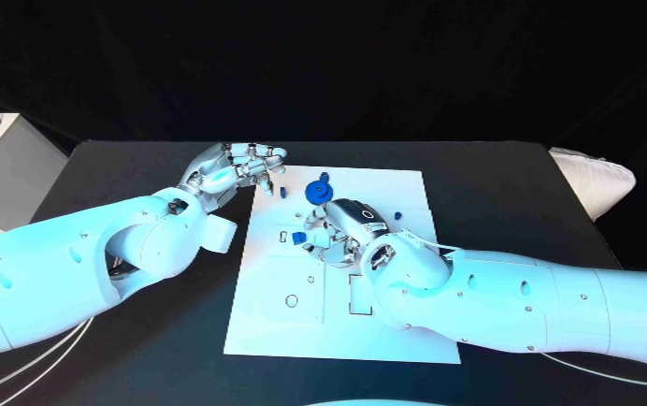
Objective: Assemble the parts on the task board
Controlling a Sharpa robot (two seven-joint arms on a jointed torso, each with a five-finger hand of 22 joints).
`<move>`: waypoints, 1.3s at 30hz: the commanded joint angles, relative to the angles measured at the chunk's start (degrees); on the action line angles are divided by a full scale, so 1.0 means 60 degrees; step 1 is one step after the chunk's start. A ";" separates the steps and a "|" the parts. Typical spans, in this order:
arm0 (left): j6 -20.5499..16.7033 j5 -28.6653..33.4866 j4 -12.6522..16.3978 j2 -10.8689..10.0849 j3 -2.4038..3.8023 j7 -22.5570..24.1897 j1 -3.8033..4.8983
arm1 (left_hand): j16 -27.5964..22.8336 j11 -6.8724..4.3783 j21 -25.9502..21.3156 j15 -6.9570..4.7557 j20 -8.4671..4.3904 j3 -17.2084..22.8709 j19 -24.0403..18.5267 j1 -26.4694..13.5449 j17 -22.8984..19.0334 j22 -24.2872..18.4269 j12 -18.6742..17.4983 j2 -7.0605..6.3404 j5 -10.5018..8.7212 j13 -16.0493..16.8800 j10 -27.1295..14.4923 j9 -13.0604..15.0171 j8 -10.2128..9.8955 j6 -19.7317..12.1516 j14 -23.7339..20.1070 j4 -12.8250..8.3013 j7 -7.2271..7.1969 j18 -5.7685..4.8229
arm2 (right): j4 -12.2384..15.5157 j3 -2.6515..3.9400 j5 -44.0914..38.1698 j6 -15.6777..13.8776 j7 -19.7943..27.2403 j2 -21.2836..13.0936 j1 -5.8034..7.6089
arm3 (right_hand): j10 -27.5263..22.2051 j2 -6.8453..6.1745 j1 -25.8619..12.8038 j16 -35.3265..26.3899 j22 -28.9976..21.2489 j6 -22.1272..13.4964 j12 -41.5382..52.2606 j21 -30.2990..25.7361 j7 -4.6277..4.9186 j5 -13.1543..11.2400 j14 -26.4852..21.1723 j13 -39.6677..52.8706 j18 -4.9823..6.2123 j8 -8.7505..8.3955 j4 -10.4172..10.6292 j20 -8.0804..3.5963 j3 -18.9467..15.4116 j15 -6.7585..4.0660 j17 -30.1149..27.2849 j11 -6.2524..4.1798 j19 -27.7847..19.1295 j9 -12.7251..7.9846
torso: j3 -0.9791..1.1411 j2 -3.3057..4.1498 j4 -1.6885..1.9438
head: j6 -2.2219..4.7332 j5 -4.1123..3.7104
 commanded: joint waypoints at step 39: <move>0.0164 -0.0041 -0.0112 0.0100 -0.0001 -0.0020 0.0000 | 0.0068 0.0037 0.0088 0.0044 -0.0071 -0.0005 -0.0026 -0.0040 0.0033 0.0014 0.0106 0.0048 0.0004 0.0042 -0.0190 0.0018 0.0072 -0.0098 0.0038 -0.0024 0.0010 0.0142 | -0.0231 0.0030 -0.0458 0.2358 -0.0064 0.0591 0.0522 | 0.0588 -0.0066 0.0618 -0.0003 0.2119 -0.0122 0.0058 0.0035 0.0045 -0.0079 0.0965 0.2081 -0.0155 -0.0086 -0.0431 0.0090 0.0093 0.0077 0.2379 0.0117 0.0759 -0.0093 | -0.0001 0.0027 -0.0002 | -0.0124 0.0118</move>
